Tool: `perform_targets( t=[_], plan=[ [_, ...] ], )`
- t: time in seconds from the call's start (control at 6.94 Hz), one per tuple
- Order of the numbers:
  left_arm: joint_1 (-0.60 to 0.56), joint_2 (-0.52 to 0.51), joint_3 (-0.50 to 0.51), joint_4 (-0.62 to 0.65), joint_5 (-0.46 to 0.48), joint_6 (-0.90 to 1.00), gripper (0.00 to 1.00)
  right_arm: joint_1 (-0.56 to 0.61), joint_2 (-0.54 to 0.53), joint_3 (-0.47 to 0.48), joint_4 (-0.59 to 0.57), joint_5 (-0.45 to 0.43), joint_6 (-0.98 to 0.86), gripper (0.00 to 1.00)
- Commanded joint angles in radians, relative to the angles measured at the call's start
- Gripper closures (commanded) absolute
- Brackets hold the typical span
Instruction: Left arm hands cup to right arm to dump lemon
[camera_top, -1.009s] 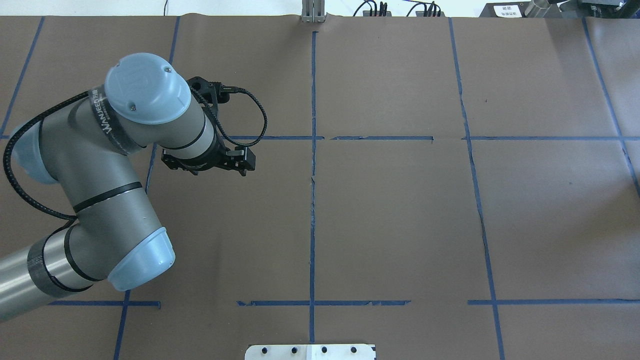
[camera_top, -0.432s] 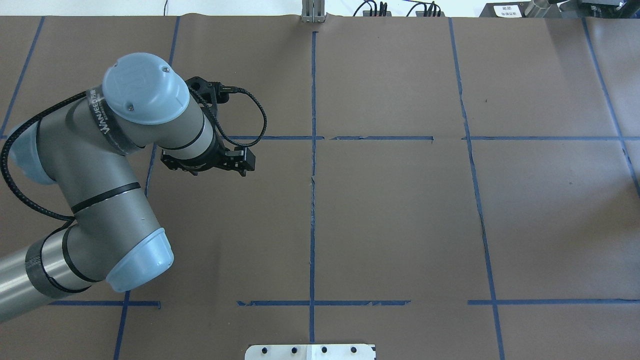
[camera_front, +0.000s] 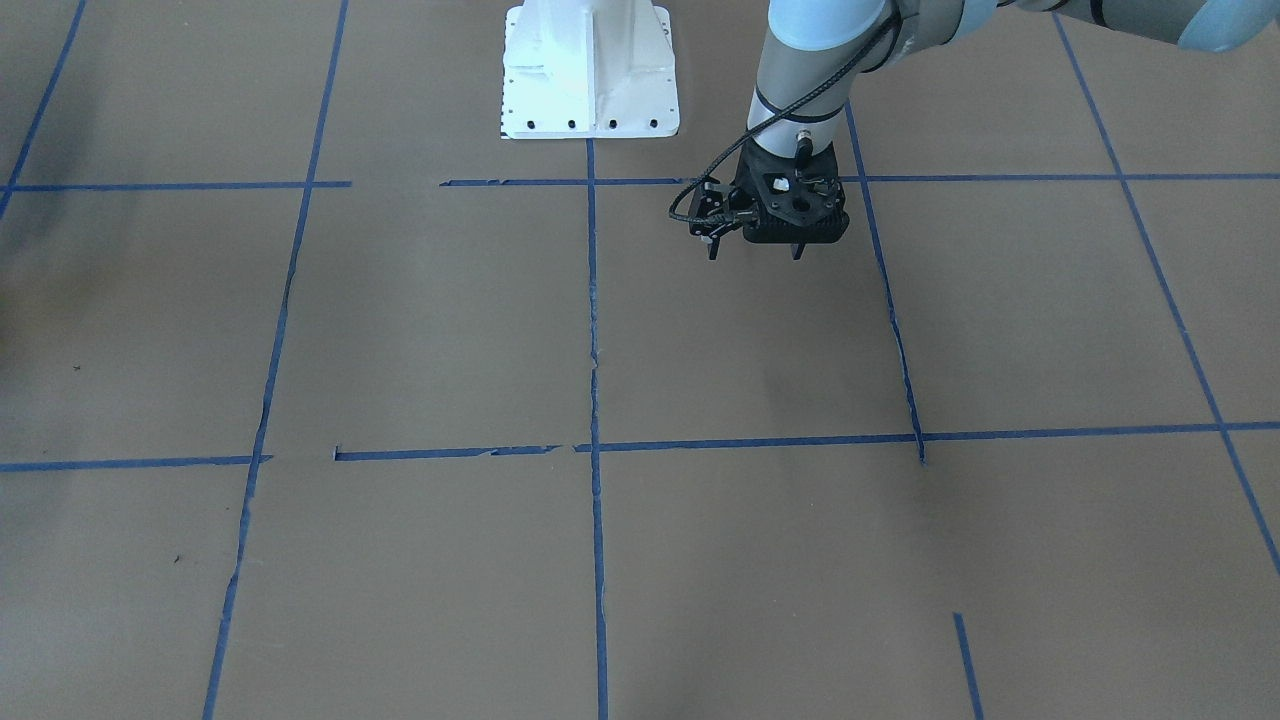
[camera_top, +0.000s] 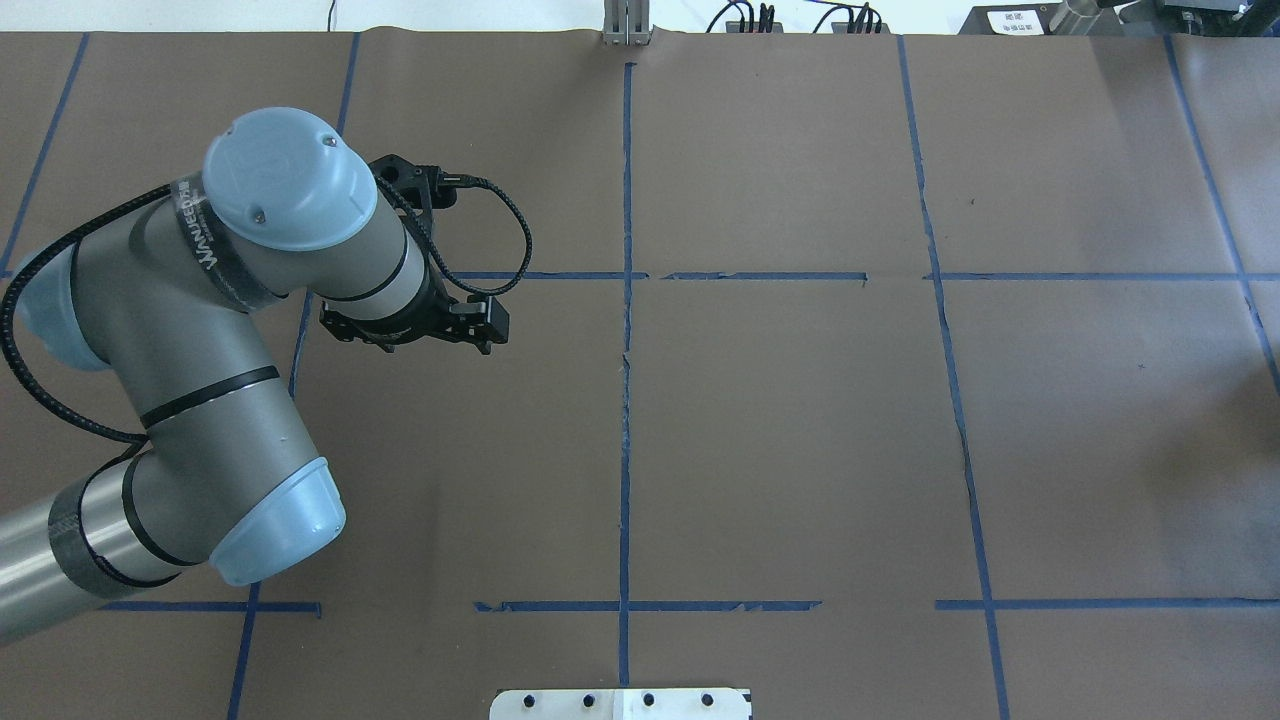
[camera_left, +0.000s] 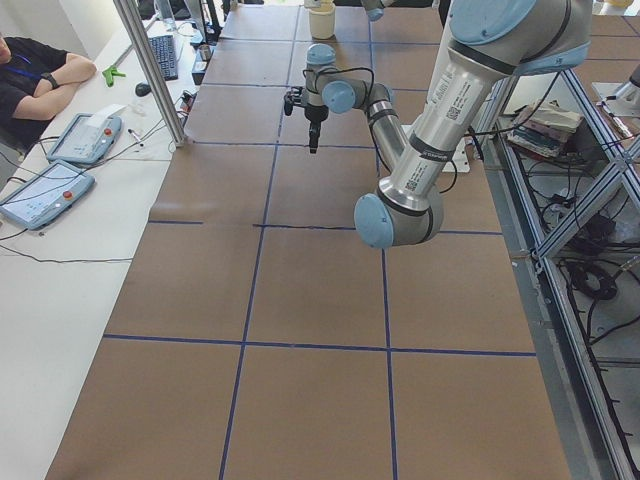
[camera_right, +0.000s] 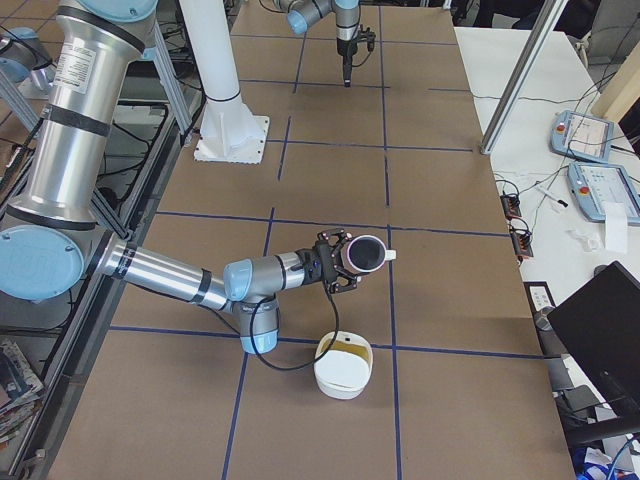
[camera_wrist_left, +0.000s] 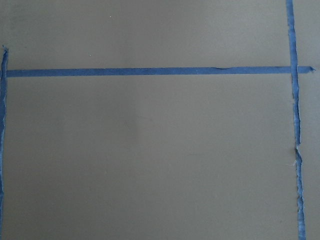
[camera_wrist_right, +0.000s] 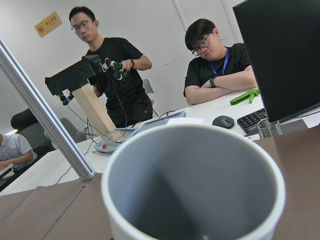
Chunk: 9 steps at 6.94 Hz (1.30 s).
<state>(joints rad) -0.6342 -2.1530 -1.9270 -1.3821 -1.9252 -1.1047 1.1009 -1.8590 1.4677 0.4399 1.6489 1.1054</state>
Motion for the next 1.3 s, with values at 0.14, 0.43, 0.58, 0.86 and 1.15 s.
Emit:
perform_targets(
  t=[0.14,0.43,0.58,0.86,1.15],
  plan=[
    [0.025,-0.001,0.002,-0.002,-0.005,-0.001,0.0,-0.082,0.114,0.089,-0.307,0.032,-0.296,0.74],
    [0.03,-0.008,0.005,-0.003,-0.021,0.006,0.0,-0.198,0.26,0.086,-0.506,0.028,-0.419,0.74],
    [0.033,-0.008,0.002,-0.014,-0.061,0.012,0.0,-0.266,0.344,0.076,-0.591,0.022,-0.458,0.74],
    [0.016,-0.002,0.019,-0.078,-0.126,-0.027,0.0,-0.402,0.553,0.001,-0.757,-0.073,-0.525,0.74],
    [-0.028,-0.008,0.04,-0.09,-0.127,-0.215,0.0,-0.55,0.673,0.003,-0.881,-0.265,-0.529,0.75]
  ],
)
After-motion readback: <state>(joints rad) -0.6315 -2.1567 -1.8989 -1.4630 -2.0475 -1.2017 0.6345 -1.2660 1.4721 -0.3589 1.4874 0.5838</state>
